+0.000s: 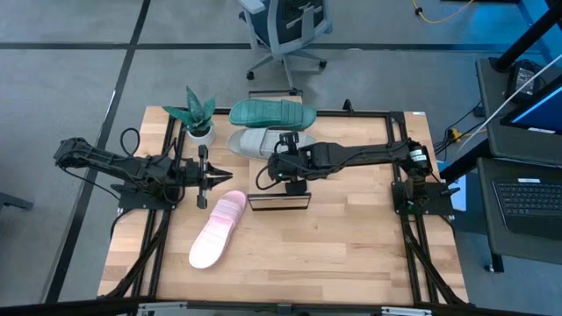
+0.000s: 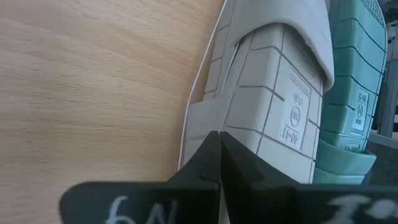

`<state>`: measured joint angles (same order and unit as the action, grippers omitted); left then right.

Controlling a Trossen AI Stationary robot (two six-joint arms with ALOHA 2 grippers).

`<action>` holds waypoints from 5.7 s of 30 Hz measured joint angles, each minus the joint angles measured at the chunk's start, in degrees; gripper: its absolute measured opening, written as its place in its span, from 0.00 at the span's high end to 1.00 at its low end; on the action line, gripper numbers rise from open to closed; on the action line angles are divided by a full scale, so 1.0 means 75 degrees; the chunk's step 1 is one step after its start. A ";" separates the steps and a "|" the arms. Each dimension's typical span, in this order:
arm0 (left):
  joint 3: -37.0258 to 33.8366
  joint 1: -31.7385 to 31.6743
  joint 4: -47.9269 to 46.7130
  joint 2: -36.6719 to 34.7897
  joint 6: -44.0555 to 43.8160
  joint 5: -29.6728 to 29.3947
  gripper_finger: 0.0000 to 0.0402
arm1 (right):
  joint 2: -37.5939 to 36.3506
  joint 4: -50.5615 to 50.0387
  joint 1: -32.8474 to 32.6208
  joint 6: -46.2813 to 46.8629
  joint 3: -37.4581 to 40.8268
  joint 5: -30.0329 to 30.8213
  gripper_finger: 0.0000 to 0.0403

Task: Pick and place slippers onto the shelf
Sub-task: Put the gray pair of slippers on the shelf, then put the pink pair of slippers on the shelf

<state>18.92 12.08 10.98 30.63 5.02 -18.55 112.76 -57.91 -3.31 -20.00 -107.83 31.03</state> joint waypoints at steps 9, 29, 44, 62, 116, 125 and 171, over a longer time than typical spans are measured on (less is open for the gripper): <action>0.0000 0.0000 0.0000 0.0000 -0.0024 0.0003 0.94 | -0.0049 -0.0605 -0.0266 -0.0182 -0.1141 -0.0737 0.99; 0.0000 0.0000 0.0006 0.0000 0.0274 0.0002 0.94 | -0.3082 -0.1096 -0.1418 0.1927 -0.0805 -0.1090 0.95; 0.0000 0.0000 0.0017 0.0000 -0.0050 0.0391 0.94 | -0.6418 0.4033 -0.1608 0.1858 0.5552 -0.1126 0.95; 0.0000 0.0000 0.0055 0.0000 -0.0050 0.0399 0.94 | -0.6448 0.7505 -0.0992 0.1299 0.8542 -0.1671 0.95; 0.0000 0.0000 0.0053 0.0000 -0.0044 0.0396 0.94 | -0.5745 0.8247 0.0828 0.1401 0.8511 -0.2992 0.99; 0.0000 0.0000 0.0060 -0.0003 -0.0048 0.0395 0.94 | -0.7706 0.7463 -0.0264 0.1261 0.8556 -0.3299 0.98; 0.5198 0.1803 -0.7190 0.3826 -0.2657 -0.0246 0.94 | -0.9936 0.8470 -0.1183 0.1813 1.0669 -0.3284 0.95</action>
<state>57.90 25.60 -42.95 59.33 -14.91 -20.39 38.24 5.62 -12.19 -6.40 -27.81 6.39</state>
